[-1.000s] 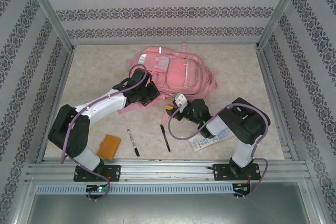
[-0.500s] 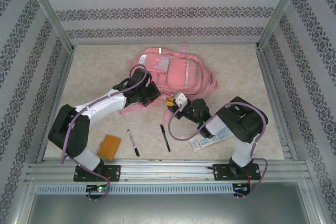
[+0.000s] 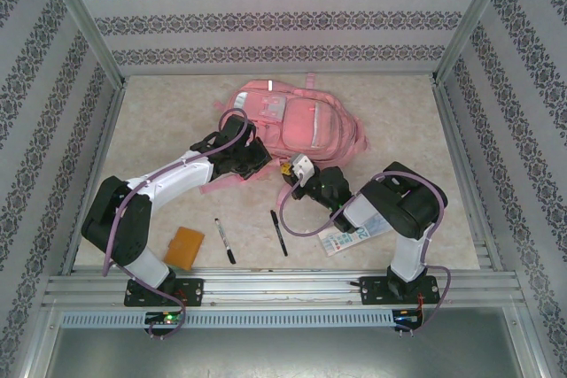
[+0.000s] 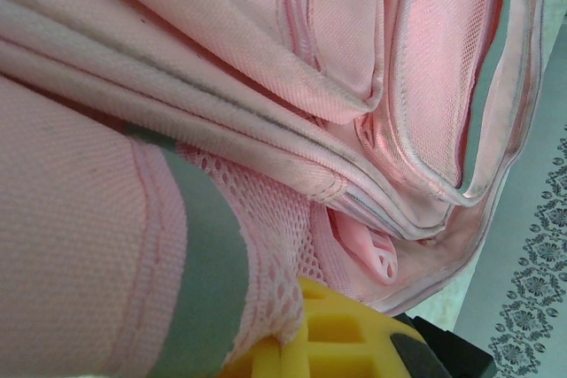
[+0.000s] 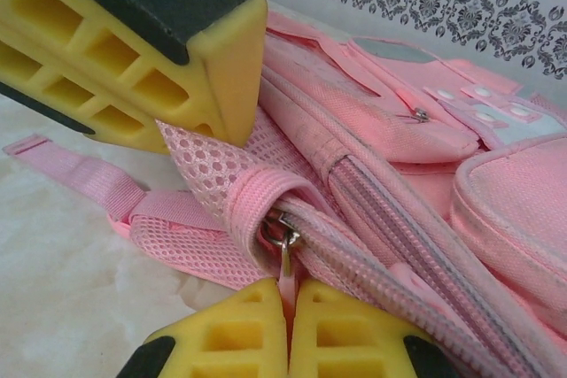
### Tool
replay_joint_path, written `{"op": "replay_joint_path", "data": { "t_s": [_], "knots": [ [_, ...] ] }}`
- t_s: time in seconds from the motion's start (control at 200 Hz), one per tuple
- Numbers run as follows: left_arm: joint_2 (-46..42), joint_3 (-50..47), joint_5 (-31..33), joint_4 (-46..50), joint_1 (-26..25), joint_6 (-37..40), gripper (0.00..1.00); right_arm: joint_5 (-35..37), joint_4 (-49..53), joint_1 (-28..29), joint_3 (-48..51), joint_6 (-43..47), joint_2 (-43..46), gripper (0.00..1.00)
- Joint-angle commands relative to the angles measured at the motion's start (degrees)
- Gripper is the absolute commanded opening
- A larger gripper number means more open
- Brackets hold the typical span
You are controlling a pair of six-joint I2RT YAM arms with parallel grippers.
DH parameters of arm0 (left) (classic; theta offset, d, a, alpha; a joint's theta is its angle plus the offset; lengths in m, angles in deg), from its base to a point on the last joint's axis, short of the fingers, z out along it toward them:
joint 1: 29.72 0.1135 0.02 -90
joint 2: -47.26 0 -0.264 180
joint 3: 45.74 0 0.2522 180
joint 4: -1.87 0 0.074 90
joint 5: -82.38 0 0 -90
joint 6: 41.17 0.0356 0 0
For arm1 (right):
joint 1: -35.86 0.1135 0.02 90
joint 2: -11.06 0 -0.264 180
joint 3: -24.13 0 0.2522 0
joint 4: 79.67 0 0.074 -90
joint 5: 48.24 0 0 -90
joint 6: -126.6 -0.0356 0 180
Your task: Pack the student bag
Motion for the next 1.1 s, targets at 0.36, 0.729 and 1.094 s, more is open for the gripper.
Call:
{"op": "replay_joint_path", "data": {
  "t_s": [0.36, 0.729, 1.094],
  "knots": [
    [-3.8, -1.3, 11.7, -3.1, 6.3, 14.4, 0.0, 8.6, 17.5, 0.0, 4.2, -19.4, 12.0, 0.0],
    [6.2, 6.3, 2.1, 1.5, 17.4, 20.5, 0.0, 6.3, 25.6, -3.4, 9.3, -22.4, 18.9, 0.0],
    [21.5, 20.9, -2.9, 5.1, 23.0, 22.0, 0.1, -0.9, 28.1, -4.2, 9.5, -22.1, 19.1, 0.0]
  ]
}}
